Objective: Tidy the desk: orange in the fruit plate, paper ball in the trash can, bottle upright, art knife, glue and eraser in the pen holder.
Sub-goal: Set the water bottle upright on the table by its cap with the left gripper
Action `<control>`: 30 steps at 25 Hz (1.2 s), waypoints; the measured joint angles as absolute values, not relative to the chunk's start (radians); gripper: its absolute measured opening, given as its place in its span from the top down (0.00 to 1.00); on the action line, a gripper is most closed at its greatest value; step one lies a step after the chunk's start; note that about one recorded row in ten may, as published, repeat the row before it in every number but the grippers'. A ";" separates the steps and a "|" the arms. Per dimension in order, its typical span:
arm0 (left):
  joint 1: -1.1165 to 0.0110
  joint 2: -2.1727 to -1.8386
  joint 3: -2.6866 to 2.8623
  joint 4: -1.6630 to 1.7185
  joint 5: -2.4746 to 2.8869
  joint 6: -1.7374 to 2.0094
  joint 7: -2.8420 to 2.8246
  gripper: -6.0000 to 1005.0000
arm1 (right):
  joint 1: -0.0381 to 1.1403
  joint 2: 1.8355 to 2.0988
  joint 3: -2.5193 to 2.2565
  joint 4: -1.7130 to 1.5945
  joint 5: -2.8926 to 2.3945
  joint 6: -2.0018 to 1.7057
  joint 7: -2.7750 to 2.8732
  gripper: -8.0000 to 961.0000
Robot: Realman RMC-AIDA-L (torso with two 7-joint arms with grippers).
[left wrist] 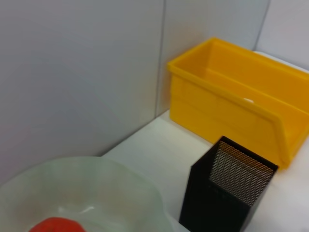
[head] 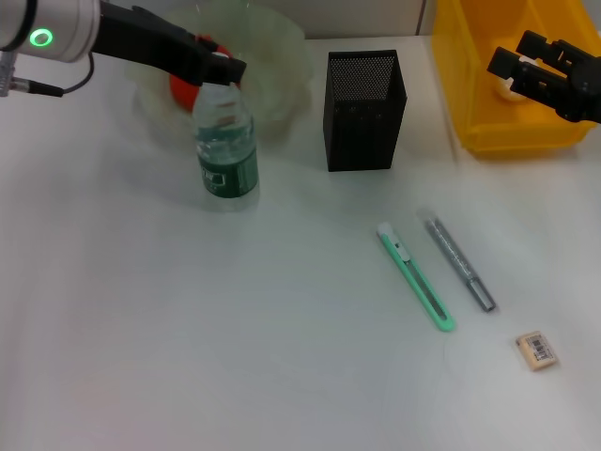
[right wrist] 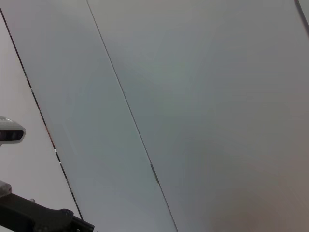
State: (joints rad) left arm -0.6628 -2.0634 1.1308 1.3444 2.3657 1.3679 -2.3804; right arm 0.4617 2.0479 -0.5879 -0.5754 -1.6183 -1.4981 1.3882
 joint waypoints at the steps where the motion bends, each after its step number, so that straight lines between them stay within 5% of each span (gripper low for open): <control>1: -0.661 -2.063 1.122 1.344 2.366 1.368 -2.378 0.51 | 0.462 2.048 -0.588 -0.575 -1.618 -1.499 1.388 0.17; 20: -0.663 -2.068 1.095 1.307 2.338 1.331 -2.373 0.44 | 0.457 2.047 -0.588 -0.572 -1.621 -1.505 1.388 0.17; 30: -0.546 -2.070 1.105 1.290 1.960 1.196 -2.081 0.25 | 0.453 2.050 -0.592 -0.575 -1.622 -1.507 1.393 0.17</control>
